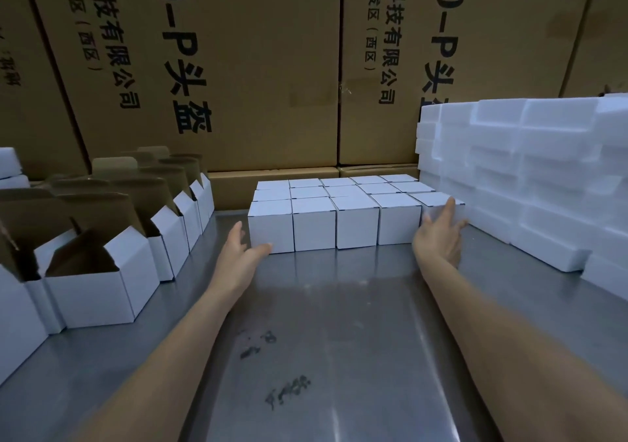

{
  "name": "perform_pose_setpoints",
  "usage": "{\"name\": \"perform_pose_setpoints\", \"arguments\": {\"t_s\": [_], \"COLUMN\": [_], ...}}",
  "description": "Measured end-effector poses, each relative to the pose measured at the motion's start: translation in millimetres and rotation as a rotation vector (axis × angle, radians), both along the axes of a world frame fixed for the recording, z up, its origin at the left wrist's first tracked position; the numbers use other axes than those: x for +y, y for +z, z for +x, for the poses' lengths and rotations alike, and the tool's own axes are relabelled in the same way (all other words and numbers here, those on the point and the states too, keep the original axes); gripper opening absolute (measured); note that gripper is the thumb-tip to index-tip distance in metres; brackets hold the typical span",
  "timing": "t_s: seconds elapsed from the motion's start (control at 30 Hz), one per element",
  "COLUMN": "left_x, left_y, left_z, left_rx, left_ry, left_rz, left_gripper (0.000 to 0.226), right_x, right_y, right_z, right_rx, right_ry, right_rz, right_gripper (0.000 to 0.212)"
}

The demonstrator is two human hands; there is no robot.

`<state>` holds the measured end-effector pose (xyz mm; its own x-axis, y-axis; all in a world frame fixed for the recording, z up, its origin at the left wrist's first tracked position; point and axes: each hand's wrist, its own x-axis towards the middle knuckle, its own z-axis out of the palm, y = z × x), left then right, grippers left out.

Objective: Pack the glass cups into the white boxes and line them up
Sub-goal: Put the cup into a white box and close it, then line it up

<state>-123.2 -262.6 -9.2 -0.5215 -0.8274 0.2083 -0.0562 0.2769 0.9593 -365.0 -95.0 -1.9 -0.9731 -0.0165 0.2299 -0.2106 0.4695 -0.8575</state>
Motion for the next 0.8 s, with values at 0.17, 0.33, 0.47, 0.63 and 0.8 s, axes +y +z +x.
{"name": "perform_pose_setpoints", "arguments": {"t_s": [0.17,0.33,0.47,0.63,0.8], "left_x": [-3.6,-5.0,-4.8,0.7,23.5], "left_y": [0.6,-1.8,-2.1,3.3,5.0], "left_z": [-6.0,-6.0,-8.2,-3.8,9.3], "left_rx": [0.030,0.056,0.050,0.038,0.043], "left_ry": [0.002,0.018,0.036,0.076,0.069], "left_rz": [-0.060,-0.051,-0.063,-0.027,-0.043], "left_gripper": [0.050,0.050,0.054,0.073,0.064], "right_x": [-4.3,-3.0,-1.7,3.3,15.6], "right_y": [-0.1,-1.1,0.9,4.2,4.2], "right_z": [-4.1,-2.6,3.0,26.4,64.6], "right_rx": [0.007,0.013,0.006,-0.020,-0.051], "right_ry": [-0.016,-0.032,-0.031,-0.064,-0.018], "right_rz": [-0.066,-0.134,-0.127,-0.173,-0.199], "right_gripper": [0.049,0.045,0.046,0.046,0.043]}}
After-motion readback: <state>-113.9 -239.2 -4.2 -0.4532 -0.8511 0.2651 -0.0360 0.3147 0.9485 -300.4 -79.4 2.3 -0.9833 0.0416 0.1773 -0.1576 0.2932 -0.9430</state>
